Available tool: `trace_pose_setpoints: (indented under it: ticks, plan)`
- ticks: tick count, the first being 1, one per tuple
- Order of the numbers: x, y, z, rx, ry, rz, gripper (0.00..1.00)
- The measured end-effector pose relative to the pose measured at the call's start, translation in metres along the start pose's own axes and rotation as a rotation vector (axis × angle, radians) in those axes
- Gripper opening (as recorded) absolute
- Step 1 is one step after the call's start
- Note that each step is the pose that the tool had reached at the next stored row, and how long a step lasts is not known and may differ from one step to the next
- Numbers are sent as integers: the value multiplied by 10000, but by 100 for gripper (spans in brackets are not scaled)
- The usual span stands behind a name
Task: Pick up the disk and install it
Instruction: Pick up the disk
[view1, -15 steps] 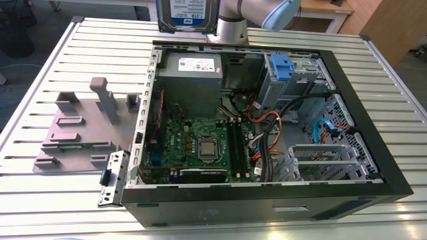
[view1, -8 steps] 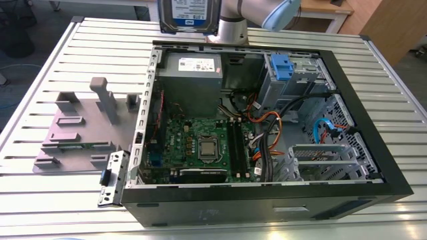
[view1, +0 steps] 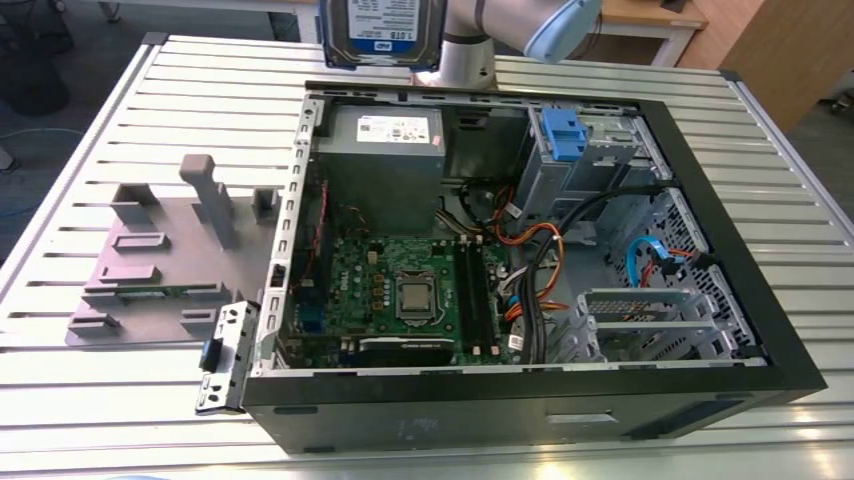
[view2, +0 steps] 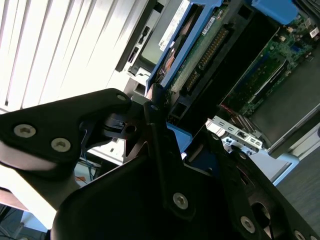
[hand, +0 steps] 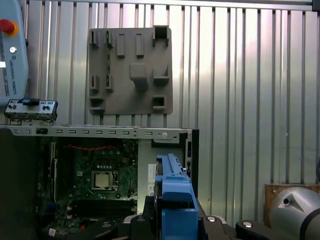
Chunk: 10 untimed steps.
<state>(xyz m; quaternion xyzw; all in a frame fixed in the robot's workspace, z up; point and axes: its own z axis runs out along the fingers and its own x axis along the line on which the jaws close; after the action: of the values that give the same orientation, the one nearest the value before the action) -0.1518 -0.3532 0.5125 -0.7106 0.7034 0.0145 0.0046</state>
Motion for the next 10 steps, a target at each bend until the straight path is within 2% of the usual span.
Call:
trace_pose_setpoints:
  ticks: [10]
  plan:
    - [1,-56,2,0,0,0,36]
